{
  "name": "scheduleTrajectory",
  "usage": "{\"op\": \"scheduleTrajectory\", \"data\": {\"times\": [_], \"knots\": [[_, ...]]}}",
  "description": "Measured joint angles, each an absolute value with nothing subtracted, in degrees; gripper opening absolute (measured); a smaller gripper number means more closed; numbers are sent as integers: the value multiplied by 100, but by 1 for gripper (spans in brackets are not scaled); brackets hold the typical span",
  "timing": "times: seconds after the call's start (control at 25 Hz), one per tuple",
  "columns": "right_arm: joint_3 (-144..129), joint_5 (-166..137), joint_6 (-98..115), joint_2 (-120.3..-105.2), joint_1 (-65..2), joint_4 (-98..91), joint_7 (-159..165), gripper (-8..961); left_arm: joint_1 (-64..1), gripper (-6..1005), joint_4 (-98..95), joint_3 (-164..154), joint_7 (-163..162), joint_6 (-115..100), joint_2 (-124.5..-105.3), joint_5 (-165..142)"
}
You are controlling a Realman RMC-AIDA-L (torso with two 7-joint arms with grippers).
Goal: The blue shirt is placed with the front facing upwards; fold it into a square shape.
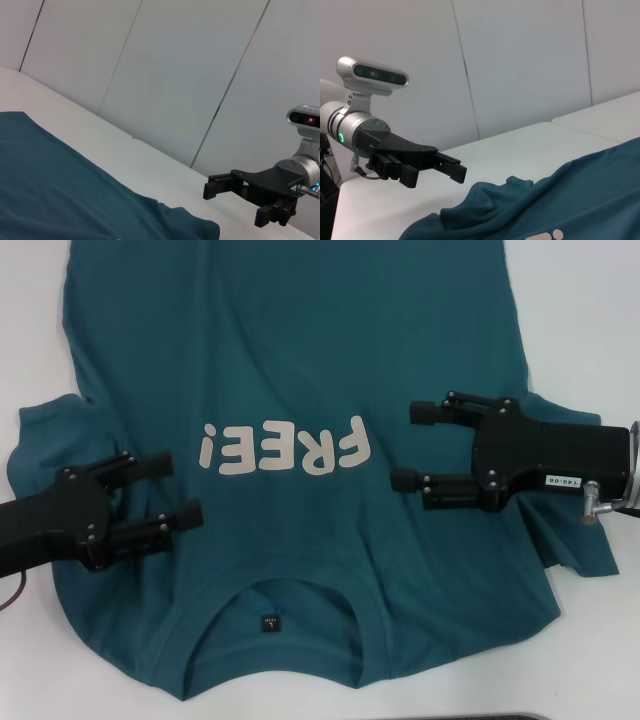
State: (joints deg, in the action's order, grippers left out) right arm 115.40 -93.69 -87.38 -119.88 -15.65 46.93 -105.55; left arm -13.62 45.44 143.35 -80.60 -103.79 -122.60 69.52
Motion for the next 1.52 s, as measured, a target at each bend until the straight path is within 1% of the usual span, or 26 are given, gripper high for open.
{"op": "scheduleTrajectory", "data": {"times": [0.24,0.32,0.44,0.56,0.64,0.72,0.88,1.04,1.16,1.52], "knots": [[11540,-9355,-8741,-11988,-1567,4693,-10541,893,-1370,834,4544,14380,-8202,-10381,-12256,6964],[11541,-9302,-8742,-11988,-1579,4693,-10427,893,-1425,833,4543,14469,-8595,-10369,-12216,6970],[11611,-9200,-8726,-11961,-1666,4693,-9896,892,-1548,831,4519,14592,-9506,-10411,-12069,6976],[11877,-9187,-8729,-11927,-1845,4693,-8985,891,-1678,828,4502,14652,-10635,-10494,-11879,6973],[12028,-9210,-8740,-11884,-1983,4677,-8193,891,-1743,827,4498,14681,-11230,-10589,-11779,6967],[12059,-9229,-8742,-11810,-2138,4591,-7553,891,-1784,825,4496,14768,-11703,-10702,-11749,6966],[12011,-9486,-8878,-11612,-2589,4262,-6632,890,-1859,822,4467,14859,-12923,-10779,-11690,6931],[12124,-9786,-8919,-11511,-3072,3772,-5764,889,-1880,819,4235,14964,-13844,-10785,-11591,6900],[12298,-9761,-9044,-11488,-3169,3631,-5568,888,-1842,817,4168,15167,-13930,-10823,-11585,6895],[12995,-9752,-9260,-11473,-3145,3312,-5087,886,-1723,810,4036,15477,-13958,-10849,-11594,6904]]}}
